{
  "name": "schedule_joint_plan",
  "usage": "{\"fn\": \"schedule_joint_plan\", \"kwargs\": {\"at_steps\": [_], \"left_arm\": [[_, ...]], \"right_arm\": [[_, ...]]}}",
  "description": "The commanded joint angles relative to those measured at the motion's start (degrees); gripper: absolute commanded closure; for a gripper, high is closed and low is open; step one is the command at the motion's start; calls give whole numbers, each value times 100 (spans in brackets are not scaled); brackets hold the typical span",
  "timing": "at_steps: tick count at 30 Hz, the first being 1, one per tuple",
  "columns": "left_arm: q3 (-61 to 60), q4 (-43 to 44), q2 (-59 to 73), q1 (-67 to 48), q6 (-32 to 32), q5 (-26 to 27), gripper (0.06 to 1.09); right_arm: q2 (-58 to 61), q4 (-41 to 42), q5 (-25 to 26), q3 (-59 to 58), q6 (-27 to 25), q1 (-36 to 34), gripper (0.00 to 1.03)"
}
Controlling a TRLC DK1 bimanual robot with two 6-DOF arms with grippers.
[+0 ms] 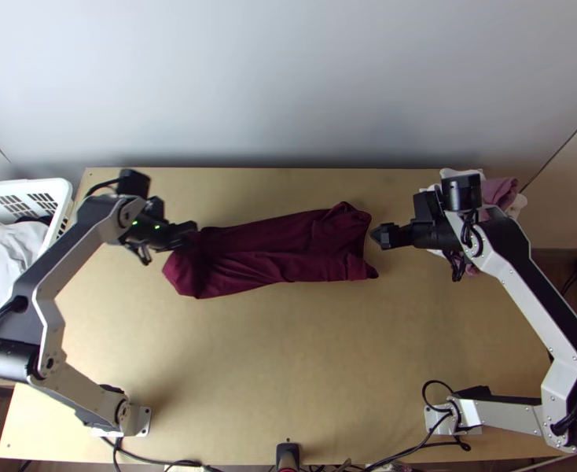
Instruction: Fold the t-shirt
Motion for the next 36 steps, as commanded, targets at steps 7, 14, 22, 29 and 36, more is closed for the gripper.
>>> {"fn": "schedule_joint_plan", "kwargs": {"at_steps": [7, 14, 22, 29, 36], "left_arm": [[1572, -497, 880, -1413, -518, -600, 105], [2495, -682, 1601, -2133, -826, -767, 105], [3655, -787, 2524, -2678, -1063, -951, 105], [4481, -813, 3113, -2889, -1186, -969, 105], [5167, -172, 3482, -3100, -1274, -969, 105]], "right_arm": [[-152, 164, -71, -335, -26, -82, 4], [-389, 358, -212, -643, 26, -205, 4], [-644, 578, -273, -1170, 26, -302, 4], [-785, 621, -343, -1381, 35, -354, 4], [-855, 736, -379, -1548, 26, -390, 4]]}}
